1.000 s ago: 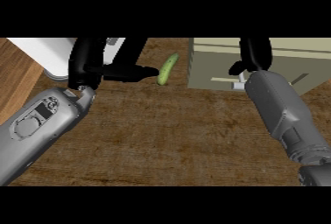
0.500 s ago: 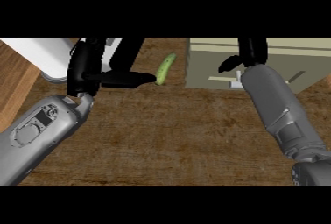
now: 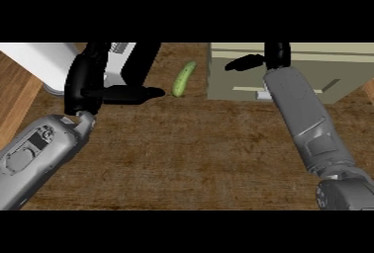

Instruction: Pick up the can, place it into the drawer and close the drawer

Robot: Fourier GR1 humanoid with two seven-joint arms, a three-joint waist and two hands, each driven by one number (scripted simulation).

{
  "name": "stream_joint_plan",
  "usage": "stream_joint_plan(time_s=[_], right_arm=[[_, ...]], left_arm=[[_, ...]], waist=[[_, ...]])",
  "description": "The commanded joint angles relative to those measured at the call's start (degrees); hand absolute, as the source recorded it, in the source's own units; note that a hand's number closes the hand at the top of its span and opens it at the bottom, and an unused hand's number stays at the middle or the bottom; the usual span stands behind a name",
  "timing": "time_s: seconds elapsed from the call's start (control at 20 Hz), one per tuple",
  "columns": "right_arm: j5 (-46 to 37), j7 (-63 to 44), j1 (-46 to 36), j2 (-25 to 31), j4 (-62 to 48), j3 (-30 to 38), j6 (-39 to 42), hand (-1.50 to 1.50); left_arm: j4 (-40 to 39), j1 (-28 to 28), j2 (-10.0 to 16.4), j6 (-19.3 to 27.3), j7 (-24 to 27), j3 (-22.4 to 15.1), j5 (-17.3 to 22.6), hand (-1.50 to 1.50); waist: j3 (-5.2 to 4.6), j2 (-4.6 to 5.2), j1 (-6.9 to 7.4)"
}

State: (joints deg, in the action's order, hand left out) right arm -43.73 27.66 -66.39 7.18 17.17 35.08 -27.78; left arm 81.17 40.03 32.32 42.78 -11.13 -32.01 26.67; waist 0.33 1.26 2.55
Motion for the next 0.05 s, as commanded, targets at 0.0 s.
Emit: stream_joint_plan(time_s=[0.0], right_arm=[[4.5,-0.3,-3.9,-1.7,0.5,3.2,-0.4,-1.5]], left_arm=[[0.3,-1.0,0.2,-1.7,0.0,1.9,0.4,-1.5]], waist=[[-0.27,-0.32,0.28]])
